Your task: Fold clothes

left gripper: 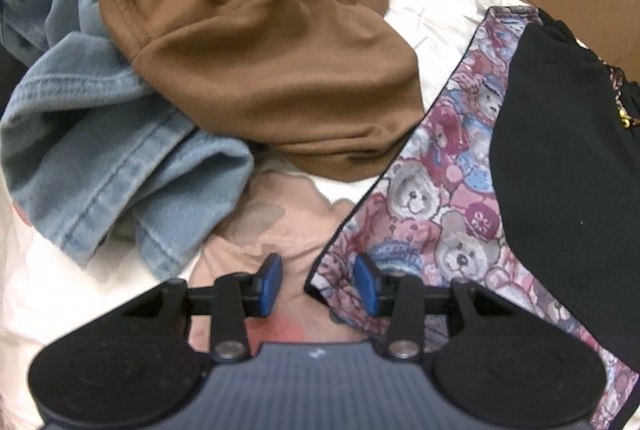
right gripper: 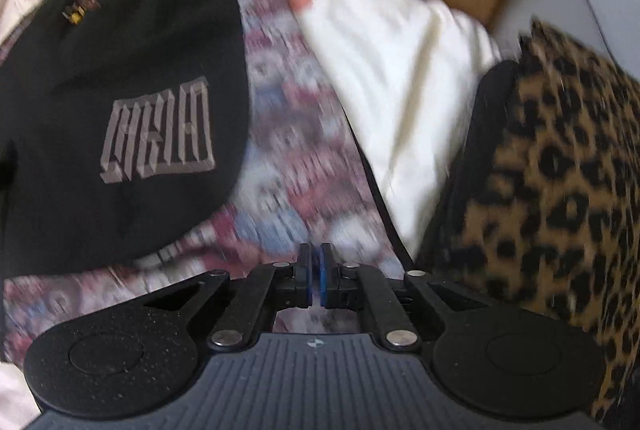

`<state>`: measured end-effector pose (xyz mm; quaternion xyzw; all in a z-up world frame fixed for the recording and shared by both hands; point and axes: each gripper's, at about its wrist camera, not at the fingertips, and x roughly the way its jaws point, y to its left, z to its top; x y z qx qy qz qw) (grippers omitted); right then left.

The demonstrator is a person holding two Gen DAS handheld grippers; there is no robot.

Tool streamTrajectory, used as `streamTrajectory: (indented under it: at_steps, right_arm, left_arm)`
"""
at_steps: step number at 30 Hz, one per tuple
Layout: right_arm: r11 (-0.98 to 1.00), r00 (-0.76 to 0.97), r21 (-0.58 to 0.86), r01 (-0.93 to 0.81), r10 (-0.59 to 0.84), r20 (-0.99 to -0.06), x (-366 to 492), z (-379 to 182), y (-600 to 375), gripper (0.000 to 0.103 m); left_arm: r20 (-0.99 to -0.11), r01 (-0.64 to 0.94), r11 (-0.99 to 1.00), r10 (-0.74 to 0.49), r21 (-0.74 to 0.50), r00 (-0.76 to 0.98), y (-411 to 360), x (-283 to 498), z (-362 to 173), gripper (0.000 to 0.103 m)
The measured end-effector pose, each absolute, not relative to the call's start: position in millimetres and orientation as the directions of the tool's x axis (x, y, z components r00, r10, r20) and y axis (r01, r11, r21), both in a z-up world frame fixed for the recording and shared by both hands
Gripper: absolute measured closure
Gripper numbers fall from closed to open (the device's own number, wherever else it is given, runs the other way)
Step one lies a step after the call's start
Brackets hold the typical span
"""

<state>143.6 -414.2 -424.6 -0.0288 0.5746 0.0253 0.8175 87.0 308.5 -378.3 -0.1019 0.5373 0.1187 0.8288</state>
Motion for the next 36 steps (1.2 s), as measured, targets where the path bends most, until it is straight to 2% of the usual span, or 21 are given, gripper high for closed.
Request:
streamTrajectory:
  at_steps: [7, 13, 19, 24, 29, 36]
  right_arm:
    - [0.997, 0.295, -0.048, -0.067, -0.026, -0.955, 128.9, -418.5, -412.9, 0.099]
    - [0.987, 0.366, 0.074, -0.146, 0.123, -0.922, 134.8, -388.6, -378.5, 0.100]
    - [0.954, 0.336, 0.175, -0.243, 0.252, -0.908, 139.7, -389.9, -330.4, 0.100]
    - [0.915, 0.290, 0.233, -0.329, 0.333, -0.897, 133.1, -399.2, -289.9, 0.100]
    - [0.874, 0.249, 0.272, -0.403, 0.390, -0.886, 129.1, -405.0, -259.2, 0.100]
    - [0.827, 0.150, 0.287, -0.483, 0.401, -0.904, 108.9, -419.6, -234.0, 0.100]
  left_arm:
    - [-0.908, -0.361, 0.929, 0.080, -0.082, 0.411, 308.6, 80.5, -376.9, 0.060]
    - [-0.902, -0.372, 0.922, 0.064, -0.110, 0.427, 311.5, 79.3, -378.3, 0.061]
    - [-0.896, -0.355, 0.928, 0.058, -0.114, 0.441, 307.6, 82.6, -382.0, 0.055]
    - [-0.890, -0.346, 0.932, 0.065, -0.108, 0.452, 304.2, 81.4, -383.5, 0.055]
    - [-0.893, -0.323, 0.941, 0.060, -0.098, 0.446, 303.9, 81.4, -382.4, 0.056]
    - [-0.892, -0.279, 0.957, 0.061, -0.075, 0.448, 303.8, 79.5, -381.4, 0.061]
